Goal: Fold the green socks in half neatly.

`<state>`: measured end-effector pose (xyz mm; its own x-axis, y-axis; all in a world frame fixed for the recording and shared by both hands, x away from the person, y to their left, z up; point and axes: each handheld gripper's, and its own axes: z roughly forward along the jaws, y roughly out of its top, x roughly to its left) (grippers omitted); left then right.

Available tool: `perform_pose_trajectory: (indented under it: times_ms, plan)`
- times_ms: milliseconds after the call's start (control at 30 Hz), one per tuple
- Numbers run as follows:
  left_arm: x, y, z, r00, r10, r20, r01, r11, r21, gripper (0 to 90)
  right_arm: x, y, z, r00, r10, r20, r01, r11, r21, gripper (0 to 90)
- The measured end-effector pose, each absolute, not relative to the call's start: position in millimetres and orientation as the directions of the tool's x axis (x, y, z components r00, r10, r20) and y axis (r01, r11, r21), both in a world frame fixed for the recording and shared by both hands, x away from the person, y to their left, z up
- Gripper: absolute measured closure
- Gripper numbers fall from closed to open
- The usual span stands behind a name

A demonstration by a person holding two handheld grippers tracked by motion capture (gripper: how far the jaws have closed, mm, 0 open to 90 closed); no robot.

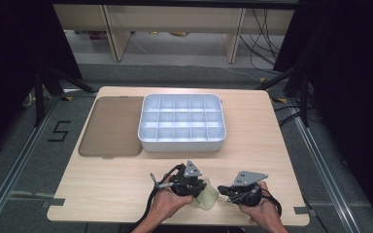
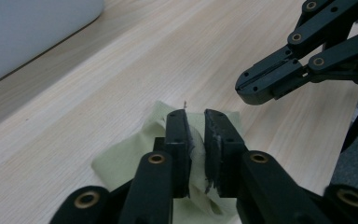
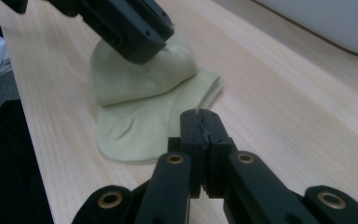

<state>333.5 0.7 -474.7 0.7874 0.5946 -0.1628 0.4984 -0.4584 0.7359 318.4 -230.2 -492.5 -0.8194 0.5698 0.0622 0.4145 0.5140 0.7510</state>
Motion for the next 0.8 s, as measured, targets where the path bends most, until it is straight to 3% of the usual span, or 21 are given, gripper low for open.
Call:
perform_pose_trajectory:
  times_ms: [100, 167, 233, 333, 467, 700, 800]
  plan:
    - [336.8, -0.5, -475.5, 0.797, 0.569, -0.204, 0.502, -0.435, 0.747, 75.3, 318.5, -237.8, -489.3, -0.806, 0.588, 0.072, 0.425, 0.488, 0.762, 89.3]
    - [336.5, -0.8, -474.3, 0.791, 0.564, -0.238, 0.519, -0.413, 0.748, 65.9, 317.8, -242.9, -488.2, -0.797, 0.601, 0.065, 0.425, 0.480, 0.767, 89.3]
    - [336.7, 2.1, -470.9, 0.792, 0.562, -0.241, 0.513, -0.396, 0.762, 63.0, 315.8, -245.6, -488.2, -0.781, 0.616, 0.102, 0.463, 0.462, 0.757, 89.3]
    - [335.8, 11.6, -461.8, 0.789, 0.560, -0.252, 0.506, -0.361, 0.783, 60.7, 318.4, -248.4, -487.3, -0.791, 0.605, 0.084, 0.440, 0.469, 0.765, 89.2]
    - [333.6, 34.2, -455.8, 0.786, 0.551, -0.280, 0.504, -0.309, 0.806, 63.4, 317.6, -249.0, -484.2, -0.783, 0.614, 0.101, 0.440, 0.433, 0.787, 88.6]
    - [324.9, 53.8, -476.8, 0.774, 0.597, -0.209, 0.502, -0.380, 0.777, 75.7, 313.7, -235.0, -470.8, -0.801, 0.585, 0.125, 0.416, 0.394, 0.819, 88.2]
    - [324.5, 53.0, -486.4, 0.776, 0.598, -0.202, 0.509, -0.403, 0.761, 79.2, 316.4, -224.8, -469.2, -0.828, 0.554, 0.088, 0.370, 0.422, 0.828, 88.2]
